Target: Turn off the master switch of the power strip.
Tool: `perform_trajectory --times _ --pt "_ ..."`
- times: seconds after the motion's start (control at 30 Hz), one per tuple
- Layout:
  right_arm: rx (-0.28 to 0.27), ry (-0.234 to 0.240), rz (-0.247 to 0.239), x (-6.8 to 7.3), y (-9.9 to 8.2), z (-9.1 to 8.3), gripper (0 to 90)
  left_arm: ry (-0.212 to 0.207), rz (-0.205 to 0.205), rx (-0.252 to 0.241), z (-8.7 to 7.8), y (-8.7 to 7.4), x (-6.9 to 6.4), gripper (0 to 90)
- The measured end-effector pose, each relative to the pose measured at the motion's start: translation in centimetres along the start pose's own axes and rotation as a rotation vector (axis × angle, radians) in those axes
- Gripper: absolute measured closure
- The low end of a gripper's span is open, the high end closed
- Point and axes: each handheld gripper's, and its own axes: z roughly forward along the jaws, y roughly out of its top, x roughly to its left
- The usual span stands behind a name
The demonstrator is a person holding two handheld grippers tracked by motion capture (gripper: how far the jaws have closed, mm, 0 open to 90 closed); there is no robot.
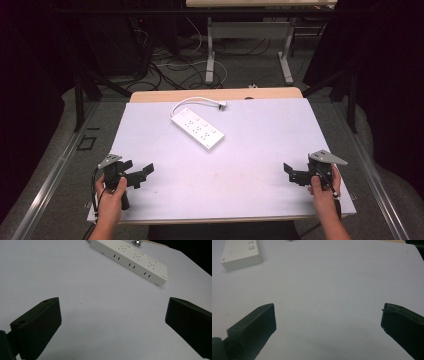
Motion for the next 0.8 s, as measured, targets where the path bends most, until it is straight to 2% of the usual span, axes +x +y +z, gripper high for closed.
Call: perform_trajectory --times 0.03,0.1,0.2,0.37,0.4,0.43,0.47,0.5,0.73,0.8 --pt "0.003 -0.002 0.002 0.0 0.0 -0.1 0.0 0.005 0.005 0.000 0.0 0.0 0.1 0.6" --pt "0.007 0.002 0.011 0.0 0.0 -0.1 0.0 0.010 -0.011 -0.010 0.2 -0.2 0.2 0.7" --pt "0.005 0.005 0.009 -0.1 0.0 -0.1 0.0 0.014 -0.003 0.003 0.3 -0.4 0.3 0.6" --pt "0.015 0.002 0.007 -0.2 0.0 -0.1 0.0 0.016 -0.017 0.006 0.7 -0.6 0.3 0.6" --pt "0.014 0.002 0.007 -0.1 0.0 -0.1 0.0 0.012 -0.015 0.027 0.6 -0.6 0.4 0.6" --pt "0.014 0.003 0.006 -0.2 0.0 -0.1 0.0 0.012 -0.014 0.028 0.7 -0.7 0.4 0.7" --pt "0.016 0.003 0.012 -0.1 0.0 -0.2 0.0 0.014 -0.020 0.009 0.9 -0.8 0.3 0.7" --pt "0.014 0.003 0.008 -0.2 0.0 -0.1 0.0 0.015 -0.016 0.027 0.8 -0.7 0.4 0.7" --pt "0.020 0.005 0.001 -0.1 0.0 -0.1 0.0 0.019 -0.011 0.032 1.1 -0.9 0.4 0.7" --pt "0.005 0.010 0.003 -0.1 0.0 0.0 0.0 0.019 -0.010 0.038 1.1 -0.9 0.4 0.6"
